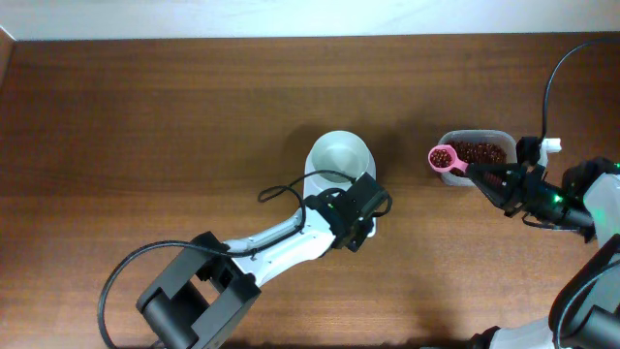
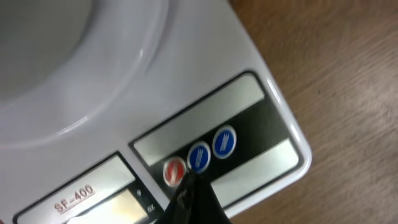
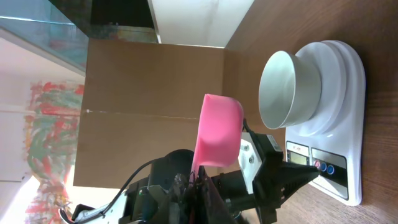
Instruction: Scoop and weigh 50g on scale
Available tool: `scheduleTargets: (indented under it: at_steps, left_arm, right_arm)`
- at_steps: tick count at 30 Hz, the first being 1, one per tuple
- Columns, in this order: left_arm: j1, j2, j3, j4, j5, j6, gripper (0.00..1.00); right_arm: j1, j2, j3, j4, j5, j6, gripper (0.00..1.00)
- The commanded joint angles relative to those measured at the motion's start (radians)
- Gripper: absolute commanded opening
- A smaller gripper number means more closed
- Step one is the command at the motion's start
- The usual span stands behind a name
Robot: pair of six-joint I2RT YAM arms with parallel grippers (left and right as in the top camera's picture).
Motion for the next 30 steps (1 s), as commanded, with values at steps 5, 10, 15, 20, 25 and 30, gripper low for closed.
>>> scheduleTargets:
  at_steps: [5, 10, 15, 20, 25, 30]
  left_arm:
    - [0.001, 0.003, 0.004, 0.022, -0.057, -0.006, 0.00]
    - [0.001, 0.003, 0.004, 0.026, -0.071, -0.006, 0.00]
    - [0.001, 0.020, 0.004, 0.036, -0.071, -0.006, 0.00]
    - [0.001, 0.028, 0.004, 0.036, -0.071, -0.006, 0.00]
    - [0.001, 0.028, 0.004, 0.035, -0.072, -0.006, 0.00]
    - [0.001, 0.034, 0.002, 0.036, -0.072, -0.006, 0.00]
  right_arm:
    - [0.004, 0.005, -0.005, 0.000, -0.021, -0.020, 0.04]
    - [0.004, 0.005, -0.005, 0.000, -0.021, -0.020, 0.04]
    - [0.004, 0.005, -0.005, 0.000, -0.021, -0.020, 0.04]
    - [0.004, 0.005, -0.005, 0.000, -0.021, -0.019, 0.04]
    - [0.004, 0.005, -0.005, 0.000, -0.021, -0.019, 0.04]
    - [0.004, 0.005, -0.005, 0.000, -0.021, -0.019, 0.04]
